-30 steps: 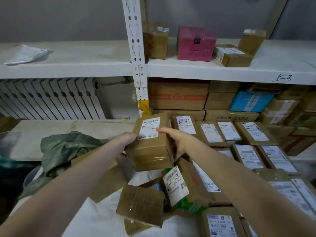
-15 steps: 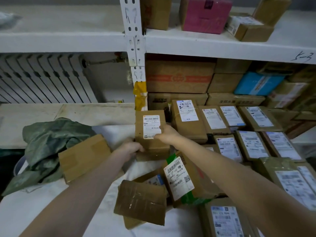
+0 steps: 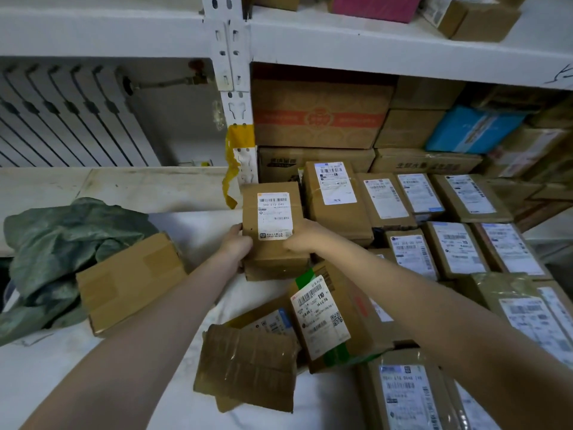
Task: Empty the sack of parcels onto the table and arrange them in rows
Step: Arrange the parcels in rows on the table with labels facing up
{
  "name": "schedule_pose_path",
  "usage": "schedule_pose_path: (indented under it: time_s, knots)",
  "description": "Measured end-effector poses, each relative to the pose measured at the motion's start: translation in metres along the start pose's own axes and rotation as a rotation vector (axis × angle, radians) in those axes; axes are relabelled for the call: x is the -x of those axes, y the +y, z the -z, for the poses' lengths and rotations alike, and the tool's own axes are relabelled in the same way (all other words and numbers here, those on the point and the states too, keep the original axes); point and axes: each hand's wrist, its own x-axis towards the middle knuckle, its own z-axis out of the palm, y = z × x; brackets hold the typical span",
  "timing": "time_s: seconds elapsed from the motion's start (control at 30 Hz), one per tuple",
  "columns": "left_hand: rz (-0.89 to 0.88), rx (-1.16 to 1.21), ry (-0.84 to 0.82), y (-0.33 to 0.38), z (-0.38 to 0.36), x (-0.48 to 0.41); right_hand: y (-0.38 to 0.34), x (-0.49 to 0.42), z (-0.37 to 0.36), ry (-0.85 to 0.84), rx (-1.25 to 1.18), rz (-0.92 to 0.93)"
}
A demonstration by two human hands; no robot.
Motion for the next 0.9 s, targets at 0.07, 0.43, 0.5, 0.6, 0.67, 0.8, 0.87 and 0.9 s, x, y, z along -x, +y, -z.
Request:
schedule_pose_path:
  time_s: [0.07, 0.43, 0.5, 0.6, 0.67, 0.8, 0.87, 0.9]
  knots:
    - [0.016, 0.001, -0.016, 0.002, -0.001, 0.000, 0.000, 0.000, 0.007, -0.031, -0.008, -0.017]
    - [-0.033, 0.051, -0.064, -0.002, 0.001, -0.006, 0.009, -0.004, 0.012, -0.130, -0.303, -0.152]
    - [-0.043, 0.035, -0.098, -0.002, 0.001, -0.007, 0.005, -0.005, 0.011, -0.100, -0.295, -0.117]
    - [-0.062, -0.048, -0.150, -0.004, 0.002, -0.011, -0.001, -0.004, 0.006, -0.079, -0.241, -0.035]
    - [-0.037, -0.087, -0.149, -0.003, 0.002, -0.015, 0.001, 0.000, 0.005, -0.071, -0.134, 0.019]
    - [-0.060, -0.248, 0.002, 0.003, -0.005, -0.010, 0.015, 0.022, 0.009, -0.002, 0.035, 0.088]
    - [-0.080, -0.355, 0.139, 0.006, -0.009, 0.003, 0.026, 0.038, 0.014, 0.036, 0.017, 0.095]
    - [-0.080, -0.400, 0.197, 0.008, -0.010, 0.009, 0.031, 0.045, 0.017, 0.046, 0.050, 0.119]
